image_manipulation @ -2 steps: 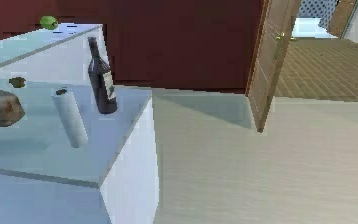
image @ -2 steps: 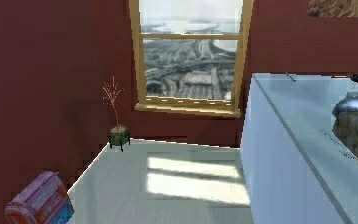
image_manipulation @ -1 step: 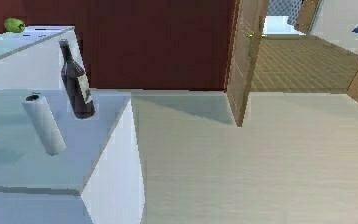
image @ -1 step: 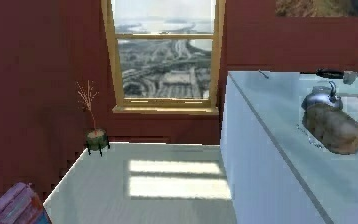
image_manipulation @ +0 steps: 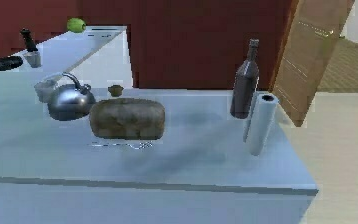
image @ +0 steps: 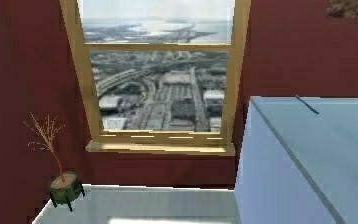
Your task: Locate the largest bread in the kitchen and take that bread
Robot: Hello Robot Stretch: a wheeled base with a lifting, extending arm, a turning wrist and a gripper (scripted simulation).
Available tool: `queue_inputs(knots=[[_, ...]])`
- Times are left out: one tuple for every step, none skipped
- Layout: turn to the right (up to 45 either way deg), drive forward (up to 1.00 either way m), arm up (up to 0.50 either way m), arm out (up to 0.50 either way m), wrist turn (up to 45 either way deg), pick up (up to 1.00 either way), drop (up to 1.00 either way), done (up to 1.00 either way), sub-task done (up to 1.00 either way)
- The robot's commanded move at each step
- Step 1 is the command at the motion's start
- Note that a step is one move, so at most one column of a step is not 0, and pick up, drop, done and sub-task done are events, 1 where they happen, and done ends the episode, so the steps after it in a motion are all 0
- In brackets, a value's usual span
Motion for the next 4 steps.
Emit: queue_inputs(knots=[[-9.0,0.00,0.00,0.00,0.0,0.00,0.00,0.00,0.00],[0.0,0.00,0.50,0.00,0.0,0.00,0.00,0.00,0.00],[0.0,0.00,0.38,0.00,0.0,0.00,0.00,0.00,0.00],[0.0,0.00,0.00,0.28,0.0,0.00,0.00,0.00,0.00]])
